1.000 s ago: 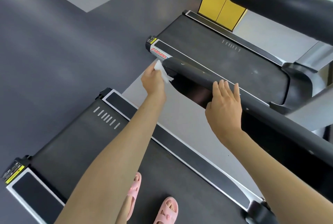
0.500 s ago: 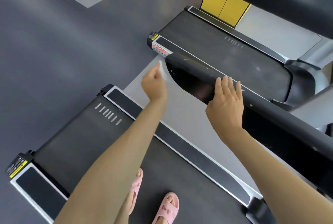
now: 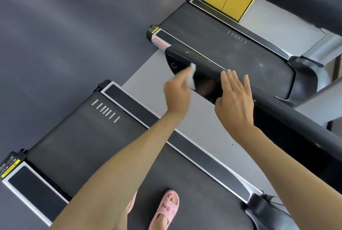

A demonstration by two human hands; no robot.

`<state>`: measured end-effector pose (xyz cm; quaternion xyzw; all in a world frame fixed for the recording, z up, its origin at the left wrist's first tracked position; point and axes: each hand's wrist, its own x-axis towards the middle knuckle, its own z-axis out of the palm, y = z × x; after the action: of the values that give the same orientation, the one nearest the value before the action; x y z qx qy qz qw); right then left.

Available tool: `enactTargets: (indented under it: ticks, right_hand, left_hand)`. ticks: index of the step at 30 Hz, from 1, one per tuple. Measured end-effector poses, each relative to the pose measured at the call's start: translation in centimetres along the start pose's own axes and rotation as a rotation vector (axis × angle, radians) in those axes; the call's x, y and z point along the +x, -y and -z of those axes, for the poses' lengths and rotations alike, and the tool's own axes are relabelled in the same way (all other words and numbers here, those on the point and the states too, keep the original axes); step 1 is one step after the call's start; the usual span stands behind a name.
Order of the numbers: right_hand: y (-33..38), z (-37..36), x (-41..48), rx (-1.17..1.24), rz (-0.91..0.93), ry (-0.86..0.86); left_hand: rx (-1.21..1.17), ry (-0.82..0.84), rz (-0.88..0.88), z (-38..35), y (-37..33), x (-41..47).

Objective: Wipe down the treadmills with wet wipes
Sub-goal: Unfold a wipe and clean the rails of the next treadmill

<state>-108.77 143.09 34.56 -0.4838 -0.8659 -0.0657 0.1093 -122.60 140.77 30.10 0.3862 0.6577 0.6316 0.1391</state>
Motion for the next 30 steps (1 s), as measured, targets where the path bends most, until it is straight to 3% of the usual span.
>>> enactTargets:
  ticks: [2,3,6,9,14,15,18,21,26,30]
  right_hand:
    - [-0.5,0.4,-0.9,0.021,-0.026,-0.03]
    - [-0.8,0.5,-1.5,0.026,-0.049,-0.043]
    - [-1.8,0.6,-3.8,0.047,-0.141,-0.078]
    - [-2.8,0.5,-5.9,0.074,-0.235,-0.107]
    - [-4.3,0.5,-7.5,0.033,-0.305,-0.096]
    - [-4.7,0.6,-7.5,0.025,-0.321,-0.087]
    - [-5.3,0.9,-7.5,-0.038,-0.331,-0.048]
    - [-5.6,0.9,-7.3,-0.101,-0.296,-0.041]
    - [-5.6,0.8,-7.2,-0.11,-0.288,-0.09]
    - [-5.5,0.4,-7.4,-0.122,-0.279,-0.11]
  left_hand:
    - [0.023,-0.274,0.214,0.5,0.3,2.4]
    - [0.027,-0.312,0.28,0.5,0.4,3.4]
    - [0.013,-0.264,0.27,-1.7,-0.4,3.3]
    - [0.015,-0.223,0.125,-4.2,-2.2,-0.6]
    - [0.015,0.077,-0.133,-3.5,-2.0,-3.2]
    - [0.027,0.065,-0.128,-2.9,-1.7,-2.7]
    - [0.066,-0.205,0.092,-1.9,-1.0,0.1]
    - [0.014,-0.258,0.211,-3.6,-2.3,0.4]
    - [-0.007,-0.104,0.085,-6.4,-4.4,-4.6]
    - [0.053,0.242,-0.302,-5.4,-3.4,-6.2]
